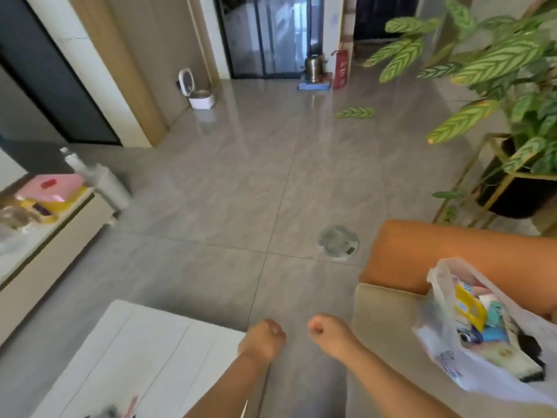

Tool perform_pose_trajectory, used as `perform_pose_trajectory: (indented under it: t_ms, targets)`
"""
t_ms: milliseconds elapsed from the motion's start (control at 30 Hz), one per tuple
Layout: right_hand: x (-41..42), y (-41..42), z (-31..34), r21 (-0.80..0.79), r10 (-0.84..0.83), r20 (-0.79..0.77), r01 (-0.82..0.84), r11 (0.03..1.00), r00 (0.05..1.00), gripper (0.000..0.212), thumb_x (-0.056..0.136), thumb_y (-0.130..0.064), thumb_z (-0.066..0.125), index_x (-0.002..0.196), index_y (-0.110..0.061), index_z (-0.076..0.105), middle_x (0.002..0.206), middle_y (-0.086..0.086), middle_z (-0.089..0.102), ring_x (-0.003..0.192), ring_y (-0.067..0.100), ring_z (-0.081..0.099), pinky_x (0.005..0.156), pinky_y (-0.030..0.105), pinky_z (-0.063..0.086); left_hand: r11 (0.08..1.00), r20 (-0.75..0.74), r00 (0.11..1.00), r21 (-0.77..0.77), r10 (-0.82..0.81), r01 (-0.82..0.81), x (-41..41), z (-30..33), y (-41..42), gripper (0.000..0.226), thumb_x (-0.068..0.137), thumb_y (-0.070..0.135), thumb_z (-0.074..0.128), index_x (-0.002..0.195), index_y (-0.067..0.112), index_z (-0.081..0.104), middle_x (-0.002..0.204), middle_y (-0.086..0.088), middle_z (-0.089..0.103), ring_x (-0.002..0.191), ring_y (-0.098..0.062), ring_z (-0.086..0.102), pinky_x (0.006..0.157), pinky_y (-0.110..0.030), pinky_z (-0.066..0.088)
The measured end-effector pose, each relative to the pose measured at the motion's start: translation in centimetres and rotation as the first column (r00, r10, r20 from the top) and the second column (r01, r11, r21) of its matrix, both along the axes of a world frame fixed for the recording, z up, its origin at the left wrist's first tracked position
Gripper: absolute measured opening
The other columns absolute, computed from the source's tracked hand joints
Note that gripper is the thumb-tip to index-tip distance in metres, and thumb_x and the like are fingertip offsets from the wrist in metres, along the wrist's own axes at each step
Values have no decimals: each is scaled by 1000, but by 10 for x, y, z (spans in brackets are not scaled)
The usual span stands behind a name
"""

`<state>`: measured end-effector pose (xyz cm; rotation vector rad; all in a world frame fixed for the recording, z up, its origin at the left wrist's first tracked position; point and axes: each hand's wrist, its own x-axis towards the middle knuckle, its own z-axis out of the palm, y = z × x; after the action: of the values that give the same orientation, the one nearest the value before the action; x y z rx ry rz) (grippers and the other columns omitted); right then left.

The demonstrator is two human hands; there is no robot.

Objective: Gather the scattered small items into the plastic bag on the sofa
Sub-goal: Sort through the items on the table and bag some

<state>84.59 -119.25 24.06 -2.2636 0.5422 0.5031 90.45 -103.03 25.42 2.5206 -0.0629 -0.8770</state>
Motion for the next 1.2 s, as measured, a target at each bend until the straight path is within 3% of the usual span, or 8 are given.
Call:
perform_pose_trajectory:
  t_ms: [167, 367, 533, 600, 700, 933, 1067, 1200]
  targets:
    - [32, 73, -7, 17, 172, -24, -171, 985, 985, 28, 87, -21, 56, 112, -16, 64, 115, 2, 67, 109, 16, 61, 89, 21, 44, 979, 6, 979, -23, 202, -201, -1, -5, 93, 25, 85, 37, 51, 104, 28, 65, 116, 6, 65, 107, -17, 61, 89, -23, 45]
    - [60, 173, -19, 17, 354, -52, -354, 935, 934, 23, 87, -14, 53, 106, -7, 65, 110, 4, 68, 105, 17, 62, 89, 24, 46, 927, -30, 928, -39, 372, -373, -20, -22, 208, 23, 85, 41, 51, 103, 33, 64, 112, 9, 65, 94, -12, 61, 82, -22, 47]
    - [69, 263, -32, 43, 501, -109, -500, 865, 858, 18, 88, -16, 52, 100, -16, 65, 106, -3, 67, 99, 13, 62, 73, 21, 43, 844, -87, 840, 9, 535, -536, -52, -41, 301, 16, 85, 38, 53, 93, 32, 64, 100, 9, 64, 89, -13, 63, 75, -21, 46]
    - [70, 297, -41, 72, 553, -131, -548, 833, 823, 19, 90, -19, 52, 105, -16, 64, 109, -1, 66, 100, 14, 62, 77, 21, 46, 812, -105, 806, 41, 583, -582, -64, -51, 334, 19, 86, 39, 51, 97, 32, 65, 100, 16, 55, 95, -13, 61, 79, -20, 45]
    - [73, 346, -58, 92, 645, -159, -639, 764, 748, 21, 91, -22, 52, 108, -18, 63, 112, -3, 66, 104, 12, 61, 85, 21, 46, 742, -142, 729, 86, 670, -665, -83, -73, 378, 24, 87, 40, 50, 105, 33, 63, 113, 11, 62, 104, -14, 61, 87, -22, 46]
    - [80, 418, -90, 120, 740, -210, -734, 669, 640, 23, 92, -27, 50, 111, -19, 61, 110, -5, 63, 102, 12, 59, 87, 24, 48, 614, -210, 585, 118, 784, -781, -113, -113, 424, 22, 88, 41, 49, 104, 33, 62, 109, 8, 66, 93, -12, 61, 72, -20, 41]
    - [89, 449, -123, 113, 762, -233, -761, 639, 605, 17, 89, -28, 52, 102, -22, 62, 102, -4, 65, 92, 14, 61, 79, 25, 50, 543, -231, 509, 112, 829, -833, -117, -142, 433, 23, 88, 41, 48, 105, 32, 62, 107, 7, 66, 93, -13, 62, 76, -22, 47]
    - [95, 470, -166, 86, 812, -258, -824, 559, 524, 18, 89, -27, 53, 104, -22, 62, 106, -4, 66, 98, 14, 61, 83, 25, 49, 487, -249, 452, 103, 857, -867, -116, -177, 440, 24, 88, 40, 47, 107, 33, 61, 105, 7, 67, 87, -12, 61, 70, -21, 46]
